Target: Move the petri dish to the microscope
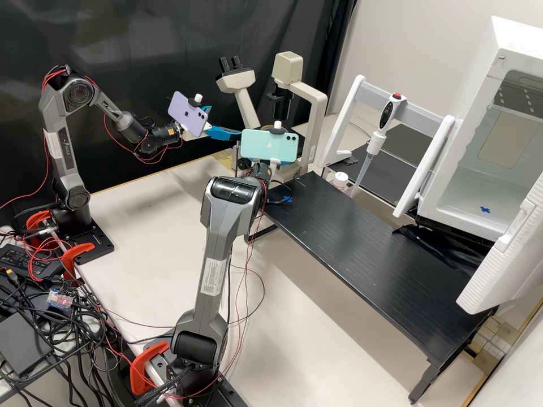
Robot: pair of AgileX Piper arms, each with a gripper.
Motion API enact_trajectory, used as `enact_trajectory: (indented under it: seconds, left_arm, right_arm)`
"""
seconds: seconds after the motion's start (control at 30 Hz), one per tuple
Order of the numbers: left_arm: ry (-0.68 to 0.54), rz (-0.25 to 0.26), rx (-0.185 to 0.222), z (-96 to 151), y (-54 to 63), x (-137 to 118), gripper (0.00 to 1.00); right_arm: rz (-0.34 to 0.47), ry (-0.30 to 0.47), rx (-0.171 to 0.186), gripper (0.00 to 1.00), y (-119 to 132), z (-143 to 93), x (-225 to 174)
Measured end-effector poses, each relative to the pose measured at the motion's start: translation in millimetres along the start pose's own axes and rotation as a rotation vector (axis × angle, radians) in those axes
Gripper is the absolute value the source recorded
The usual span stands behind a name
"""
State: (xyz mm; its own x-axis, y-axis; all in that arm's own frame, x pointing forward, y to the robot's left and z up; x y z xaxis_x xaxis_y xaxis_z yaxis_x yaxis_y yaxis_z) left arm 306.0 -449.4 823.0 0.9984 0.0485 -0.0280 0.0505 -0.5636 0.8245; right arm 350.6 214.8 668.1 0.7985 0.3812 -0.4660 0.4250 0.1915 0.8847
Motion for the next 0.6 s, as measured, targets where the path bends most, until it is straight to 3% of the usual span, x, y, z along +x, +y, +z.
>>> enact_trajectory:
  seconds: [0.1,0.27,0.4,0.6]
  left_arm:
    - [0.000,0.000,0.000,0.0,0.0,0.0,1.00]
    - [0.000,0.000,0.000,0.0,0.0,0.0,1.00]
    - [0.000,0.000,0.000,0.0,0.0,0.0,1.00]
    - [0.000,0.000,0.000,0.0,0.0,0.0,1.00]
  right_arm:
    - [0.061,0.040,-0.024,1.00,8.2,-2.5,-27.7]
    - [0.198,0.084,-0.032,1.00,25.4,9.1,-70.3]
    - [0.327,0.072,-0.023,1.00,40.2,25.6,-106.1]
    - [0.444,-0.006,-0.038,1.00,51.8,51.7,-157.8]
